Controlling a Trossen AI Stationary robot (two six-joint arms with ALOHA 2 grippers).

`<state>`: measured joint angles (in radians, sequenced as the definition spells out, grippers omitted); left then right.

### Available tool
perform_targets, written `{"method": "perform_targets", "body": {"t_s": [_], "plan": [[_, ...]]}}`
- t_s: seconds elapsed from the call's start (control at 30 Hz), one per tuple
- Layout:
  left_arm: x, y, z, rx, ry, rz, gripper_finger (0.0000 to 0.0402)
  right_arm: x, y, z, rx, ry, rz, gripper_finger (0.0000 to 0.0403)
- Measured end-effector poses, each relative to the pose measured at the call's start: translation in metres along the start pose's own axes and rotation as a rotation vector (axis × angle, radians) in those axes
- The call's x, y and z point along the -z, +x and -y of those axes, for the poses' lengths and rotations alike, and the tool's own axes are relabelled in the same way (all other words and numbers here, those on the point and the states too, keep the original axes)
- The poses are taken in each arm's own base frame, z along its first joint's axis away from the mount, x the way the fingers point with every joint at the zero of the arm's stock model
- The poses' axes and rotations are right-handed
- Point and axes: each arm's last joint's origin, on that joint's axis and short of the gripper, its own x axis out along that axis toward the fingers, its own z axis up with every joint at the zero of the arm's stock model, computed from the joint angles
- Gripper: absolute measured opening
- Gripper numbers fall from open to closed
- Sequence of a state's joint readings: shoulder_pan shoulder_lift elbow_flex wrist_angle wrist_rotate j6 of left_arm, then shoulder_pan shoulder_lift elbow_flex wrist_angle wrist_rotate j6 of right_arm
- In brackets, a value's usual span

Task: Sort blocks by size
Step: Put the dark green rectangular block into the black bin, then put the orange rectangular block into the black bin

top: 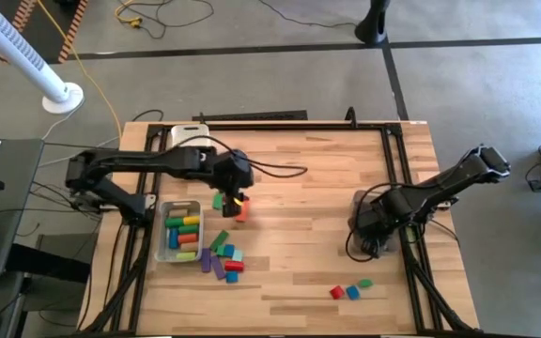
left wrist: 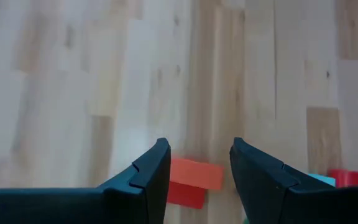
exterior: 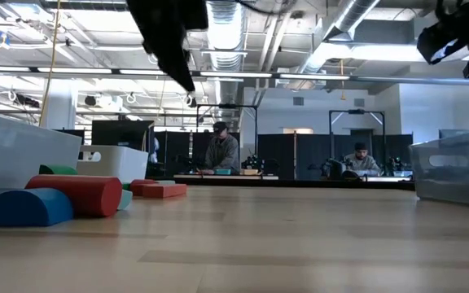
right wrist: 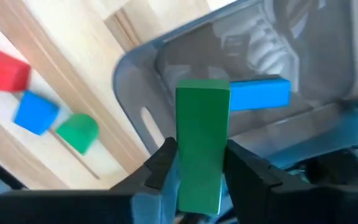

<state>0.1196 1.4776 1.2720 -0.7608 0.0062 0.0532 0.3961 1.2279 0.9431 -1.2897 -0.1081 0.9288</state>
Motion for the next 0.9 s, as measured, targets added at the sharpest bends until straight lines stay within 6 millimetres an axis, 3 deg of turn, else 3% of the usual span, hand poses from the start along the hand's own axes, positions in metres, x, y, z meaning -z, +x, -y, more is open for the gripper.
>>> {"method": "perform_targets", "body": {"t_s": [0.2, 0.4, 0.73, 0.9], "plan": [[0.011, 0.036, 0.002, 0.065, 0.033, -0.201, 0.0157, -0.002, 0.0, 0.002, 0.017, 0.068, 0.022, 0.0209], [0.026, 0.054, 0.005, 0.152, 0.167, -0.382, 0.0157, -0.002, -0.002, 0.002, 0.005, 0.095, 0.031, 0.0256], [0.038, 0.085, 0.002, 0.205, 0.117, -0.534, 0.0157, -0.002, -0.003, 0.002, -0.008, 0.102, 0.043, 0.0263], [0.047, 0.112, 0.003, 0.266, 0.104, -0.612, 0.0157, -0.002, -0.003, 0.003, 0.001, 0.102, 0.056, 0.0263]]}}
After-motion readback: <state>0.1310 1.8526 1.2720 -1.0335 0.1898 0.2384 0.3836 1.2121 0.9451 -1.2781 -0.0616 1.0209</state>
